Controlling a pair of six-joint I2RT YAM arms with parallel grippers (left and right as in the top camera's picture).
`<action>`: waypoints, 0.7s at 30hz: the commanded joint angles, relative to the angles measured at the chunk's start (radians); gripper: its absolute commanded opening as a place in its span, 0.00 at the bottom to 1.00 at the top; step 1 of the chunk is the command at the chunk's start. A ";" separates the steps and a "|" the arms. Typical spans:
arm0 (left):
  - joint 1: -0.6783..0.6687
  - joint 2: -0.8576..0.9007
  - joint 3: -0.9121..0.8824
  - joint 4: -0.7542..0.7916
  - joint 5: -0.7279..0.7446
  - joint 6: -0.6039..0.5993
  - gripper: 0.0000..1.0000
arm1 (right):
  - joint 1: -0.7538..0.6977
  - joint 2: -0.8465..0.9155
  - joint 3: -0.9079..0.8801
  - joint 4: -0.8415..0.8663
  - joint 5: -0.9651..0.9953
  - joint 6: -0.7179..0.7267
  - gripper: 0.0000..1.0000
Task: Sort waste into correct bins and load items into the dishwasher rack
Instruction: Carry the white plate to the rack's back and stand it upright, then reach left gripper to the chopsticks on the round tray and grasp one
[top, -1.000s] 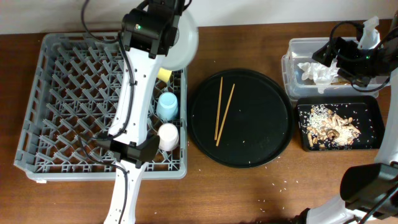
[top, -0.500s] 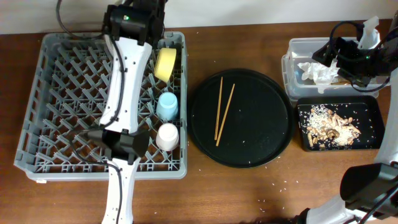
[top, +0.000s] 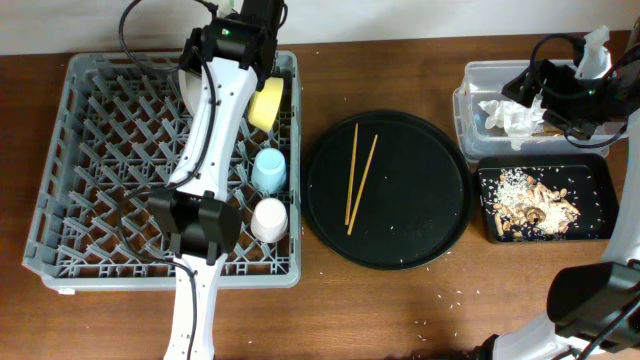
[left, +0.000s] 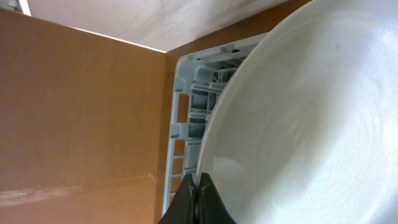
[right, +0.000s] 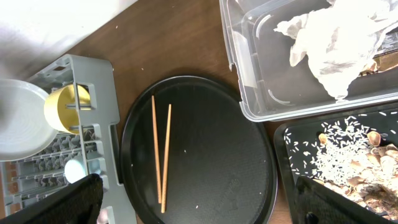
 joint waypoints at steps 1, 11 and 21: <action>-0.023 -0.024 -0.006 0.003 0.066 -0.017 0.30 | -0.003 -0.016 0.013 0.000 0.006 -0.011 0.98; -0.019 -0.025 0.002 0.024 0.454 -0.018 0.69 | -0.003 -0.016 0.013 0.000 0.006 -0.011 0.99; -0.064 -0.096 0.132 0.020 1.237 -0.077 0.74 | -0.003 -0.016 0.013 0.000 0.005 -0.011 0.98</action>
